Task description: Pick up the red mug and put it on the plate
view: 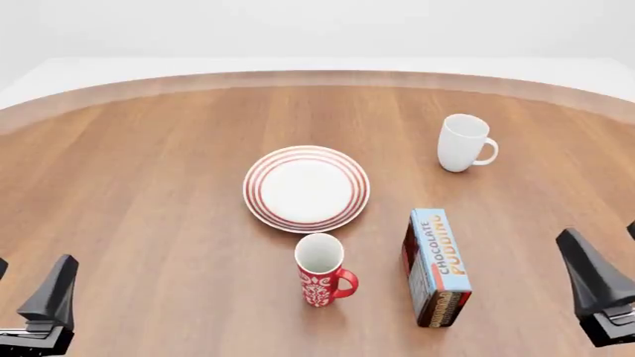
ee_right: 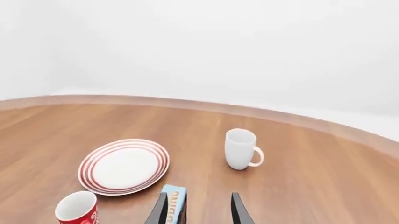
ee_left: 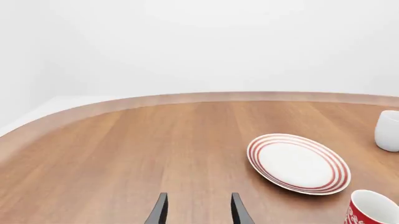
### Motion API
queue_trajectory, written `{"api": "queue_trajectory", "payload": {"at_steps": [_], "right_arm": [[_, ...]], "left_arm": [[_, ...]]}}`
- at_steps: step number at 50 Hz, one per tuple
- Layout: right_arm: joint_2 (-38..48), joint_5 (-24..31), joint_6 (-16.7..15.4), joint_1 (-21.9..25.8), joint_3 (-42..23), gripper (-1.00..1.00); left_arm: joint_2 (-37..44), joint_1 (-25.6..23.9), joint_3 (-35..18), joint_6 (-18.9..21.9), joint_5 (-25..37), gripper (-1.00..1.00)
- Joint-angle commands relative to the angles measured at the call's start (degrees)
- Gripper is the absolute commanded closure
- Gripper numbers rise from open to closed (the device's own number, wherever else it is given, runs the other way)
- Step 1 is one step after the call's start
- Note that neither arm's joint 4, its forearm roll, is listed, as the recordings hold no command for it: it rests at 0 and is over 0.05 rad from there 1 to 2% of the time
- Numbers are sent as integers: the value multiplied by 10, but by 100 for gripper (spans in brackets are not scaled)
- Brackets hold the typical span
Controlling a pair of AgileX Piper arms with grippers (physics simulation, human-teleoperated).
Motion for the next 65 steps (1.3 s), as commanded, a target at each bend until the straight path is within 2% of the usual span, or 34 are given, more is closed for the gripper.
{"api": "queue_trajectory", "payload": {"at_steps": [1, 7, 9, 11, 16, 18, 27, 34, 37, 38, 40, 44, 48, 49, 50, 54, 59, 62, 65], "right_arm": [[104, 14, -30, 68, -97, -100], [173, 13, -47, 107, -140, -100], [181, 25, -31, 116, -164, -100], [198, 42, -39, 142, -191, -100], [214, 61, -41, 150, -222, -100], [227, 73, -28, 154, -238, -100], [284, 108, -64, 201, -259, -100], [317, 141, -78, 215, -286, -100], [340, 165, -97, 246, -304, -100], [342, 171, -89, 247, -310, -100], [355, 179, -106, 242, -316, -100], [371, 197, -107, 252, -327, -100], [378, 206, -91, 261, -333, -100], [381, 209, -67, 259, -335, -100], [385, 209, -72, 252, -328, -100], [395, 217, -47, 248, -331, -100], [408, 220, -40, 255, -326, -100], [420, 215, -19, 258, -309, -100], [430, 213, -19, 258, -297, -100]], "left_arm": [[0, 0, 0, 0, 0, -100], [0, 0, 0, 0, 0, -100], [0, 0, 0, 0, 0, -100], [0, 0, 0, 0, 0, -100], [0, 0, 0, 0, 0, -100], [0, 0, 0, 0, 0, -100], [0, 0, 0, 0, 0, -100], [0, 0, 0, 0, 0, -100], [0, 0, 0, 0, 0, -100], [0, 0, 0, 0, 0, -100], [0, 0, 0, 0, 0, -100], [0, 0, 0, 0, 0, -100], [0, 0, 0, 0, 0, -100], [0, 0, 0, 0, 0, -100], [0, 0, 0, 0, 0, -100], [0, 0, 0, 0, 0, -100], [0, 0, 0, 0, 0, -100], [0, 0, 0, 0, 0, -100], [0, 0, 0, 0, 0, -100]]}}
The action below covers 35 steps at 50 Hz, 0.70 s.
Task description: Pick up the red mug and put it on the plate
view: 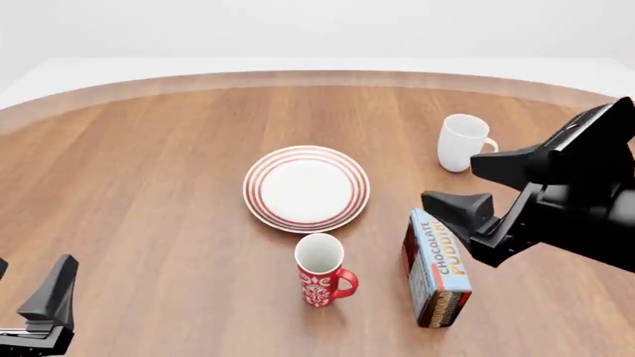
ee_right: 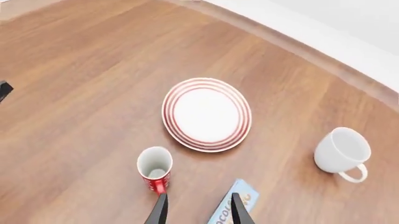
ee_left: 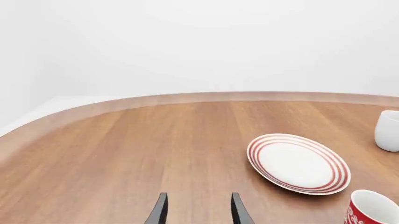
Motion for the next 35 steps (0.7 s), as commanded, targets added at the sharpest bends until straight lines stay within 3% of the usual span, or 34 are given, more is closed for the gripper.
{"api": "queue_trajectory", "payload": {"at_steps": [1, 17, 35], "right_arm": [[38, 6, 33, 11, 18, -100], [75, 7, 41, 18, 35, -100], [128, -29, 53, 36, 39, -100]], "left_arm": [[0, 0, 0, 0, 0, -100], [0, 0, 0, 0, 0, -100], [0, 0, 0, 0, 0, -100]]}}
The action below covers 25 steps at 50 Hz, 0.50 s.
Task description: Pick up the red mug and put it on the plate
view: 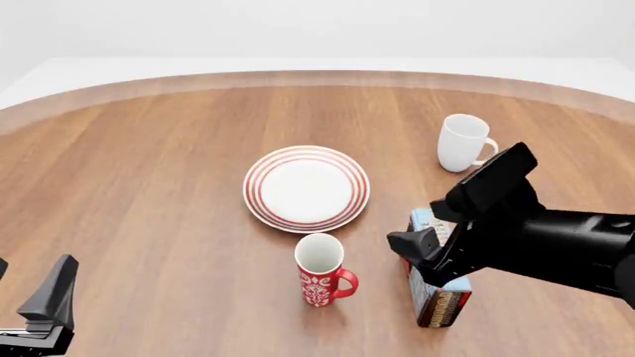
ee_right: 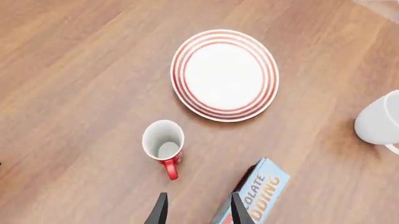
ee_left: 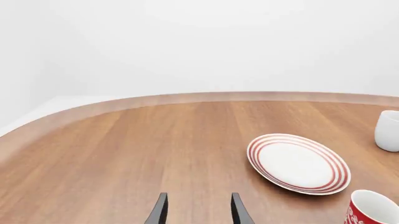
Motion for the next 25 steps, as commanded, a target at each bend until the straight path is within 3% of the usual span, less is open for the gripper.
{"api": "queue_trajectory", "payload": {"at_steps": [1, 25], "right_arm": [[33, -23, 11, 13, 5, -100], [96, -68, 35, 34, 25, -100]], "left_arm": [[0, 0, 0, 0, 0, -100], [0, 0, 0, 0, 0, -100]]}}
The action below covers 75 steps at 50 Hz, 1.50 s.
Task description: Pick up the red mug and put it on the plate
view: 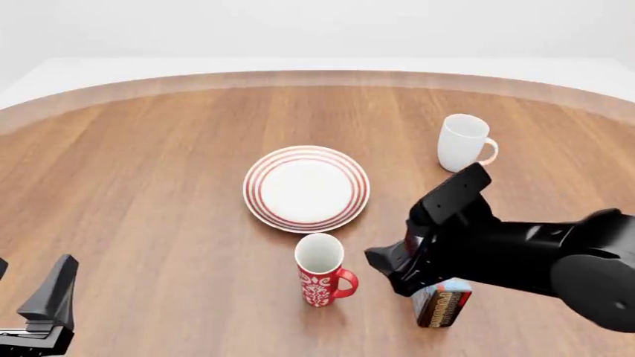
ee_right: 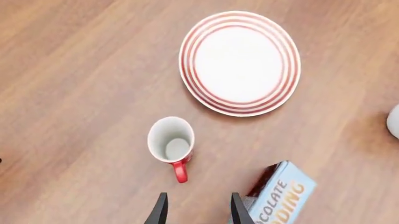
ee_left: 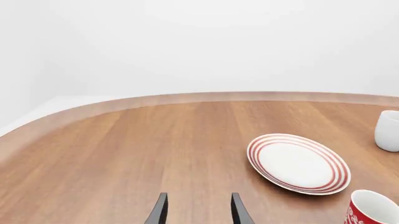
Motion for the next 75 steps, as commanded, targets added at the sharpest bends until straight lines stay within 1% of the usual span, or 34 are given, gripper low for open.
{"api": "queue_trajectory", "payload": {"at_steps": [1, 11, 21, 22, 34, 47, 56, 68, 75], "right_arm": [[27, -18, 11, 11, 7, -100], [52, -48, 20, 20, 18, -100], [74, -63, 15, 13, 10, -100], [74, -65, 19, 21, 11, -100], [99, -83, 20, 26, 7, -100], [121, -113, 41, 40, 31, -100], [141, -130, 46, 45, 33, -100], [159, -153, 60, 59, 44, -100], [174, -170, 56, 50, 51, -100]], "left_arm": [[0, 0, 0, 0, 0, -100], [0, 0, 0, 0, 0, -100], [0, 0, 0, 0, 0, -100], [0, 0, 0, 0, 0, -100], [0, 0, 0, 0, 0, -100], [0, 0, 0, 0, 0, -100], [0, 0, 0, 0, 0, -100], [0, 0, 0, 0, 0, -100], [0, 0, 0, 0, 0, -100]]}}
